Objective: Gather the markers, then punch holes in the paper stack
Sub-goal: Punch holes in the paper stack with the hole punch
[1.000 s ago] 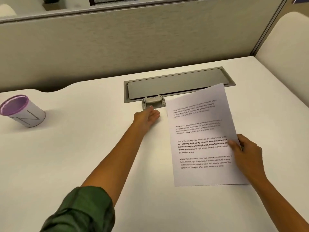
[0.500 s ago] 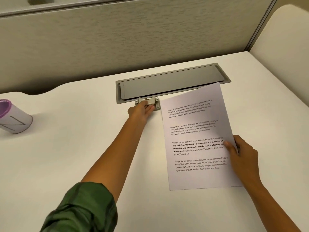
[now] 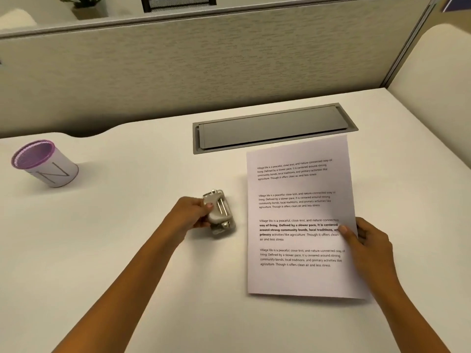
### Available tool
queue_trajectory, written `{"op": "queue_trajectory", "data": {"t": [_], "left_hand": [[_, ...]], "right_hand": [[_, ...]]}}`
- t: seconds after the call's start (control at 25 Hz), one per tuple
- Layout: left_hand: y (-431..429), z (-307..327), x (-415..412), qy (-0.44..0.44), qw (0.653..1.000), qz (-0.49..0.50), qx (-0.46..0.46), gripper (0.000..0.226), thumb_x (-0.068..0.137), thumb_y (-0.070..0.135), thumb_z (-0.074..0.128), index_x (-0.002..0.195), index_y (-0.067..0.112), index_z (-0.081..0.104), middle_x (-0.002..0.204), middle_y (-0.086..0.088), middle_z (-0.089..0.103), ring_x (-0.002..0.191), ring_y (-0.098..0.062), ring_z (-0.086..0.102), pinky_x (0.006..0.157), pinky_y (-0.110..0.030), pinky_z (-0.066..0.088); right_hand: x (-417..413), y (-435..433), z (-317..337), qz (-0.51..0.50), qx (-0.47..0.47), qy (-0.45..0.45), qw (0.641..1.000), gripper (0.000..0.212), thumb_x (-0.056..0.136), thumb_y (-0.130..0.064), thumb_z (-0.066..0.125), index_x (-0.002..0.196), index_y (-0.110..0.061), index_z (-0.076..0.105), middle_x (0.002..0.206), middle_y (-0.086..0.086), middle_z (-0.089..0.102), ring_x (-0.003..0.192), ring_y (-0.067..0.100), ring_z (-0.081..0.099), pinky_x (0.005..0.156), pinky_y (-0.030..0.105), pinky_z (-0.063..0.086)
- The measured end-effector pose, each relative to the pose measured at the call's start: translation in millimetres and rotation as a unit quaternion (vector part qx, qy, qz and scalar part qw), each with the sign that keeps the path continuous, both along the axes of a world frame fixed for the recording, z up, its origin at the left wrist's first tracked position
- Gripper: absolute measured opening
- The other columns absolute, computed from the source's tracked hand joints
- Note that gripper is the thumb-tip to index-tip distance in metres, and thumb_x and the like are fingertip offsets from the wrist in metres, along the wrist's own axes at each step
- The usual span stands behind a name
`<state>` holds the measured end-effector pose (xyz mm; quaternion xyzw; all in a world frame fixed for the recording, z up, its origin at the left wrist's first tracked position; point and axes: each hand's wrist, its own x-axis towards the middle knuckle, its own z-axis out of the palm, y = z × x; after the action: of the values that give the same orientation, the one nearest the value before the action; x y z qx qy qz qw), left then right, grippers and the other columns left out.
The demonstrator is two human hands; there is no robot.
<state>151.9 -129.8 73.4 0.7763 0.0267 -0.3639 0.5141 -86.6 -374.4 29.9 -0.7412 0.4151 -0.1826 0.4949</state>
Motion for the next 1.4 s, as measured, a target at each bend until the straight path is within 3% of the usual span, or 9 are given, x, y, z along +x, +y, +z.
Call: {"op": "queue_trajectory", "data": {"t": [0.2,0.44,0.68,1.0,1.08,1.2,1.4], "left_hand": [[35,-5,-29,0.009,0.996,-0.052,0.067,0.012,0.093,0.005,0.054,0.089,-0.004,0.062,0.072,-0.012,0.058,0.062,-0.019,0.055,0.054,-0.016,0.052],[47,-13,-42,0.02,0.994,-0.065,0.085,0.016,0.093,0.006,0.055,0.08,0.001,0.062,0.071,-0.011,0.059,0.062,-0.019,0.053,0.065,-0.022,0.049],[46,-14,-44,0.004,0.992,-0.071,0.102,0.023,0.093,0.007,0.056,0.071,0.01,0.062,0.066,-0.008,0.059,0.058,-0.016,0.053,0.058,-0.019,0.046],[47,-17,-49,0.005,0.996,-0.038,0.081,0.023,0.093,0.012,0.057,0.071,0.006,0.062,0.066,-0.009,0.061,0.051,-0.014,0.057,0.061,-0.022,0.051],[49,-16,-51,0.016,0.998,-0.026,0.057,0.022,0.092,0.013,0.059,0.072,0.005,0.062,0.071,-0.011,0.063,0.056,-0.015,0.06,0.06,-0.021,0.055],[53,-16,-55,0.009,0.999,0.002,0.047,0.018,0.088,0.019,0.065,0.086,0.001,0.065,0.082,-0.014,0.067,0.068,-0.022,0.064,0.067,-0.027,0.057],[53,-17,-59,-0.002,0.997,0.034,0.065,0.036,0.08,0.029,0.073,0.1,0.0,0.063,0.085,-0.01,0.066,0.072,-0.018,0.065,0.071,-0.033,0.058]], "right_hand": [[-7,18,0,0.055,0.048,0.012,0.997,0.014,0.091,-0.019,0.06,0.101,-0.025,0.068,0.09,-0.01,0.073,0.08,0.012,0.07,0.069,0.029,0.052],[-8,37,-6,0.089,0.064,0.042,0.993,0.015,0.091,-0.019,0.061,0.103,-0.022,0.068,0.09,-0.01,0.074,0.079,0.009,0.071,0.065,0.025,0.05],[0,50,-11,0.105,0.064,0.054,0.991,0.015,0.092,-0.019,0.059,0.105,-0.019,0.067,0.091,-0.008,0.074,0.079,0.01,0.07,0.062,0.021,0.047],[5,57,-10,0.118,0.047,0.066,0.99,0.017,0.091,-0.019,0.06,0.108,-0.019,0.065,0.094,-0.004,0.072,0.082,0.014,0.069,0.064,0.022,0.048],[5,57,-9,0.121,0.044,0.068,0.989,0.016,0.091,-0.02,0.06,0.106,-0.02,0.064,0.094,-0.005,0.072,0.081,0.013,0.069,0.063,0.02,0.048],[5,58,-9,0.121,0.044,0.068,0.989,0.011,0.091,-0.02,0.06,0.101,-0.024,0.063,0.09,-0.009,0.071,0.077,0.006,0.068,0.059,0.017,0.045],[6,58,-8,0.13,0.042,0.079,0.987,0.014,0.091,-0.02,0.06,0.105,-0.02,0.064,0.091,-0.007,0.071,0.079,0.012,0.069,0.061,0.021,0.048]]}}
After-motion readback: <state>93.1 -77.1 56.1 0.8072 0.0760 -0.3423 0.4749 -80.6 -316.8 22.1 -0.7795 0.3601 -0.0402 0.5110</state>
